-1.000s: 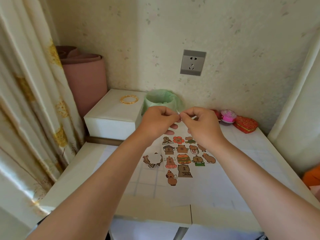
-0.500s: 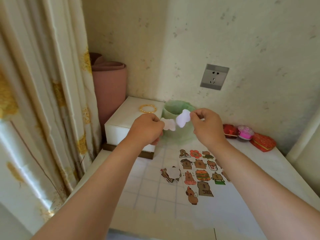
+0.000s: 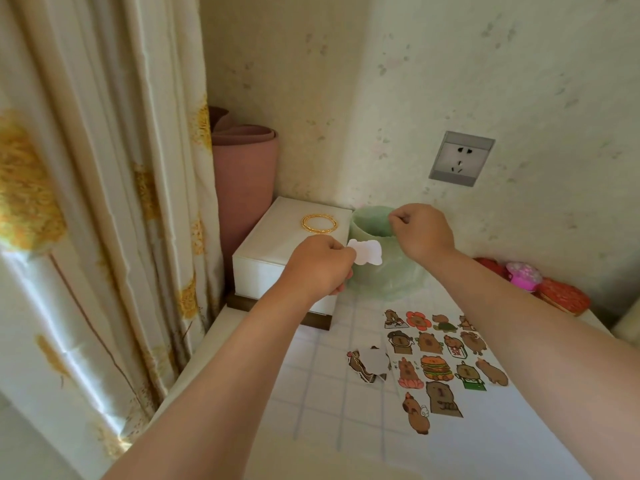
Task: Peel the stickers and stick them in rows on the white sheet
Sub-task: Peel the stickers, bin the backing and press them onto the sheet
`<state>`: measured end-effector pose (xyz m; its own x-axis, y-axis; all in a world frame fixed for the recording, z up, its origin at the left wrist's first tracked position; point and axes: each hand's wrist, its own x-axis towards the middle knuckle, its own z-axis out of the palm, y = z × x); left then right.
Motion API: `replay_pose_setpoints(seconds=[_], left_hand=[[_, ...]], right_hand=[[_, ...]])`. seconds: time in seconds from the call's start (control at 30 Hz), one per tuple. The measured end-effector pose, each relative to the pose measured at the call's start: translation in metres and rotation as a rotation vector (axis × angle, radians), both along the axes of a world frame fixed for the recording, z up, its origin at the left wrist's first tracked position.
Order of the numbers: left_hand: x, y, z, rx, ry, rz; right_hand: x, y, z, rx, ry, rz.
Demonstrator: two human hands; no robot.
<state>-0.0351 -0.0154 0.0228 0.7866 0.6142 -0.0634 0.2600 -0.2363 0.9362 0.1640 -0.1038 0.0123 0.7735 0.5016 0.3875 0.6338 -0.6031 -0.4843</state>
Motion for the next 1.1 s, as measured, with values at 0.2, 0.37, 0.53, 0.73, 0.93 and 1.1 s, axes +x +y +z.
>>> replay_pose_setpoints(seconds=[0.2,0.37,0.53,0.73,0.93,1.1], left_hand=[[0.007,-0.013,0.003,-0.187,-0.022,0.020],[0.015,-0.039,0.001,-0.307,0.010,-0.032],[0.021,-0.066,-0.006,-0.446,0.038,-0.143],[0.028,-0.080,-0.011,-0.651,0.084,-0.297],[0.037,-0.083,-0.014,-0.521,0.022,-0.140],[0.042,-0.089,-0.023,-0.185,0.022,-0.136]], right_hand=[[-0.053,-0.053,0.006,0.244,-0.044,0.275],[-0.075,-0.104,-0.001,0.023,-0.237,0.366],[-0.078,-0.133,-0.018,0.050,-0.376,0.300],[-0.077,-0.150,-0.028,0.240,-0.029,0.191],[-0.069,-0.163,-0.022,0.427,0.692,0.083],[-0.062,-0.175,-0.026,0.410,0.964,0.115]])
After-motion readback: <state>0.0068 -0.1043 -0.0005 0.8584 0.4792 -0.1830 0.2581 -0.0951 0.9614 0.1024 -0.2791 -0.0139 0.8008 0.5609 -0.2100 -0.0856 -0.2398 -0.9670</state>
